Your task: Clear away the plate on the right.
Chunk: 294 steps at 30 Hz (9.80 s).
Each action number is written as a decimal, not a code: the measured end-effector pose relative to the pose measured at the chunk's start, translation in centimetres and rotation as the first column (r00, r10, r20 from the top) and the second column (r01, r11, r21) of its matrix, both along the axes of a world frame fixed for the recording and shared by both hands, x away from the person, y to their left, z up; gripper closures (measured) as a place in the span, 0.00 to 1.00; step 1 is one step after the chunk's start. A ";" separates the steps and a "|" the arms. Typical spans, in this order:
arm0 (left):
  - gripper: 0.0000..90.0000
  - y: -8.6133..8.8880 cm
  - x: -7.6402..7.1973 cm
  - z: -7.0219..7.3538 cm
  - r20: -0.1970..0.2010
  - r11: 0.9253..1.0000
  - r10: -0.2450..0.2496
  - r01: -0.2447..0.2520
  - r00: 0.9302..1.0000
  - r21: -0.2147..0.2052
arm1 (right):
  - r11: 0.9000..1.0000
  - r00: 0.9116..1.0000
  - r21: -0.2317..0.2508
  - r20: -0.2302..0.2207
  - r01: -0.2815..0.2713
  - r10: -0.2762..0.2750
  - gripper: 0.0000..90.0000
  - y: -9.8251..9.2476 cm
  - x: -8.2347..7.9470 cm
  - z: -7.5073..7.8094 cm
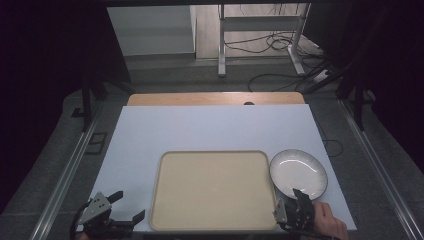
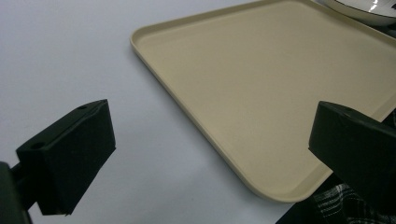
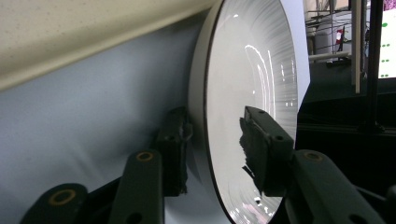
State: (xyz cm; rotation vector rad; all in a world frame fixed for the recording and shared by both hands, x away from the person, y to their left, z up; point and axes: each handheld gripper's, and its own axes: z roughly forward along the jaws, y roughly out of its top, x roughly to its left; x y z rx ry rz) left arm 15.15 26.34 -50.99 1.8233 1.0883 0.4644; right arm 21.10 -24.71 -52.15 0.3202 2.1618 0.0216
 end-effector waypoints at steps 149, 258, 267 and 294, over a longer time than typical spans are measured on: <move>0.00 -0.1 0.1 0.0 0.001 1.000 -0.007 0.007 1.000 0.002 | 0.858 0.868 -0.176 0.035 -0.483 0.496 0.77 17.4 -2.0 -2.3; 0.00 -0.1 0.1 0.0 0.001 1.000 -0.008 0.008 1.000 0.008 | 0.808 0.918 0.547 -0.166 -0.219 0.361 0.35 9.8 1.4 4.1; 0.00 -0.1 0.1 0.0 0.001 1.000 -0.008 0.008 1.000 0.008 | 0.779 0.922 0.607 -0.189 -0.161 0.338 0.31 8.8 1.8 4.3; 0.00 -0.1 0.1 0.0 -0.003 1.000 -0.009 0.009 1.000 0.005 | 0.690 0.929 0.721 -0.217 -0.055 0.301 0.17 6.0 2.5 4.3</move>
